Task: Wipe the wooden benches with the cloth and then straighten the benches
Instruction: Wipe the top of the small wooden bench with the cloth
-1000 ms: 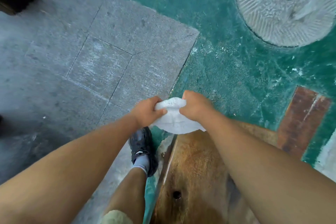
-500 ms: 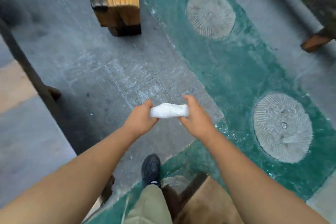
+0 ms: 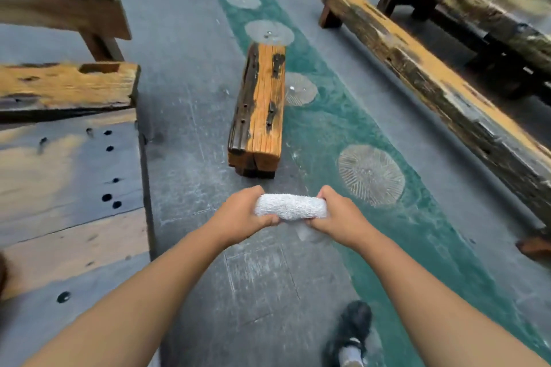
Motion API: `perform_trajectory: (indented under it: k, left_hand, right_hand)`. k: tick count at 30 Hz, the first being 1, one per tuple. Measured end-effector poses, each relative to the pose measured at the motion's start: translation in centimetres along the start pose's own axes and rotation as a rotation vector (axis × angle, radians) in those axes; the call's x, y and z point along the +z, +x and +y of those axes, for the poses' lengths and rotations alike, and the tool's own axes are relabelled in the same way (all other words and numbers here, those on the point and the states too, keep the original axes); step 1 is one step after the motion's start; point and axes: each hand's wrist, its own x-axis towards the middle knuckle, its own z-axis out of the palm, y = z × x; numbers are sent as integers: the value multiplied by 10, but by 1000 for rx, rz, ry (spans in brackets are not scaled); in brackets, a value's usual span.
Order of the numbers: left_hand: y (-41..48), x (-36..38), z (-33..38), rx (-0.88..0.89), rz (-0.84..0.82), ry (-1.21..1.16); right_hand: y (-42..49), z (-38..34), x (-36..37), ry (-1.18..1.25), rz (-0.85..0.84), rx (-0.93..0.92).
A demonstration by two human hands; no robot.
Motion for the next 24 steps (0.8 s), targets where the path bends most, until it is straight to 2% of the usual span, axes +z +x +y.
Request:
perform_trajectory:
  k: [3, 5, 8, 13, 18, 24]
  left_hand:
    - [25, -8, 17, -52, -47, 27]
    - [45, -12, 35, -78, -15, 78]
    - [72, -11, 55, -145, 6, 118]
    - [131, -19, 71, -207, 49, 287]
    - [189, -34, 60, -222, 20, 325]
    - [273, -62, 8, -182, -66, 279]
  right_hand:
    - [36, 9, -23, 36, -14, -67]
    - [60, 18, -43, 52, -66, -125]
    - [92, 28, -65, -29, -138, -202]
    - [156, 41, -96, -97, -150, -297]
    - [210, 44, -97, -29, -92, -196]
    - [297, 31, -84, -35, -140, -106]
